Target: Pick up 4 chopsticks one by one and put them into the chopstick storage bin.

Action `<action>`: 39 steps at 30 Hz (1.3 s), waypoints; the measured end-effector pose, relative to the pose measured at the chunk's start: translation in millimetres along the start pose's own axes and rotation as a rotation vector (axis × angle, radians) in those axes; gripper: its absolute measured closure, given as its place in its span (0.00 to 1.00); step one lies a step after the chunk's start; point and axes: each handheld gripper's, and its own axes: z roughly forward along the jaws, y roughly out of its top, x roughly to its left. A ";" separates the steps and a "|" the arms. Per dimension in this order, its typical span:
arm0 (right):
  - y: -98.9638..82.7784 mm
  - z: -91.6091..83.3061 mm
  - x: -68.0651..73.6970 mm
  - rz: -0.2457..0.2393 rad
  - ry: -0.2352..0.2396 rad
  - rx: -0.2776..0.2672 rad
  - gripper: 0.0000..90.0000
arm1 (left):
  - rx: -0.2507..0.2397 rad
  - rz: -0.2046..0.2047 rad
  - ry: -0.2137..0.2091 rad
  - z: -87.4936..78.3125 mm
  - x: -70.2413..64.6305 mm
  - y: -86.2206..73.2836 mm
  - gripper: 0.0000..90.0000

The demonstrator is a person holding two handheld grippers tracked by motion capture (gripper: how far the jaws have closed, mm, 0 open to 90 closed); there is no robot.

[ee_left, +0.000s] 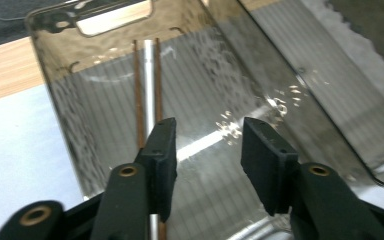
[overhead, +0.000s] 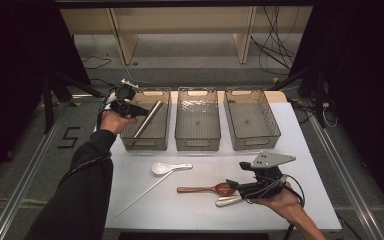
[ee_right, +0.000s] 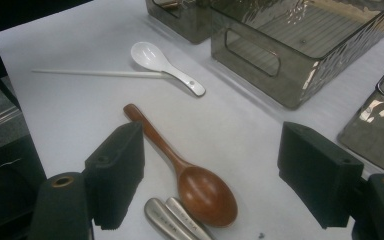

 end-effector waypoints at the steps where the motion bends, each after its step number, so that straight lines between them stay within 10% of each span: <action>1: 0.0 0.0 0.1 0.000 0.001 0.000 0.31 | -0.004 -0.002 -0.008 -2.6 -1.5 -1.1 0.58; 15: 0.4 -1.1 0.2 0.003 -0.005 -0.009 0.31 | -0.010 0.024 -0.121 -38.0 -29.9 -47.2 0.28; 39: 1.4 -3.0 2.4 -0.007 -0.010 -0.013 0.31 | 0.148 0.142 -0.146 -34.1 -65.6 -119.3 0.22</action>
